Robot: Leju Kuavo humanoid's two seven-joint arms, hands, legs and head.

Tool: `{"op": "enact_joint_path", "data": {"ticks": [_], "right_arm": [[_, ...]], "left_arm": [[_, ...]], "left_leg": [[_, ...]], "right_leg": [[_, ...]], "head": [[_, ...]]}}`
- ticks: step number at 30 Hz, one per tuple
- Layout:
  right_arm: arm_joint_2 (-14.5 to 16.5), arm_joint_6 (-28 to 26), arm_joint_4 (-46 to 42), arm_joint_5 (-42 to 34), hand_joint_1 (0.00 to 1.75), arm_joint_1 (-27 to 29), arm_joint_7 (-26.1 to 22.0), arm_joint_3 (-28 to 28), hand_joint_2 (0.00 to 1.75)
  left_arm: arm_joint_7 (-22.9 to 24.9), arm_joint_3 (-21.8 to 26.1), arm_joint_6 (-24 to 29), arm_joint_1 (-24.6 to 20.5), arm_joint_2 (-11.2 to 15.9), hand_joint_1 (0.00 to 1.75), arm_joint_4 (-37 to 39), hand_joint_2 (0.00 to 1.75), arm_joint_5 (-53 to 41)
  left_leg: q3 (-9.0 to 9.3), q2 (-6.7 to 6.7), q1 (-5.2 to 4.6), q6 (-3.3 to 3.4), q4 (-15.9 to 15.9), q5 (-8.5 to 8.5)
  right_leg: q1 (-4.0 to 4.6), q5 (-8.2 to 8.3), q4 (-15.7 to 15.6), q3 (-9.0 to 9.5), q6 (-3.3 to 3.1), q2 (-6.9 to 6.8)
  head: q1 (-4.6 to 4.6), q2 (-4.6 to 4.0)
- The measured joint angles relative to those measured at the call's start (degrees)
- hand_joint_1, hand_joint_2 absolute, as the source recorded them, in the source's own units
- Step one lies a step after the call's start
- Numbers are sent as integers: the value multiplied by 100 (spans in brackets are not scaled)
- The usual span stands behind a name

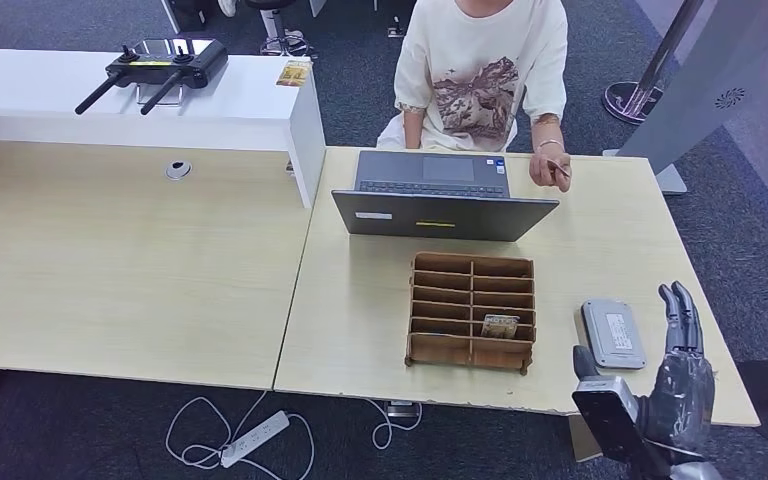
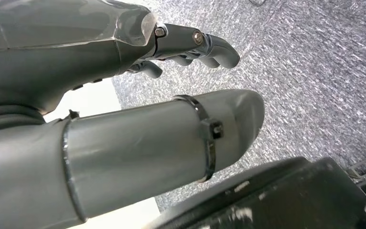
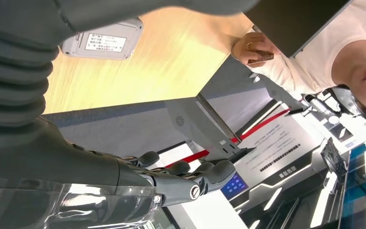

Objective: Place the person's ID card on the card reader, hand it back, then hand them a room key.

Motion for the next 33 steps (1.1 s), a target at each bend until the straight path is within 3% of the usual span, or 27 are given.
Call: {"op": "enact_joint_path", "data": {"ticks": [18,33], "right_arm": [[0,20,3,721,0,-342,146,-7,175],[-115,1161,190,1338,0,-705,375,416,175]], "left_arm": [[-2,4,3,2,4,0,0,0,101],[36,3,-46,-1,-9,0,0,0,71]], "left_leg": [[0,0,0,0,0,0],[0,-1,0,-2,0,2]], "right_leg": [[0,0,1,1,0,0],[0,0,1,2,0,-1]], "head": [[-1,0],[-1,0]]}}
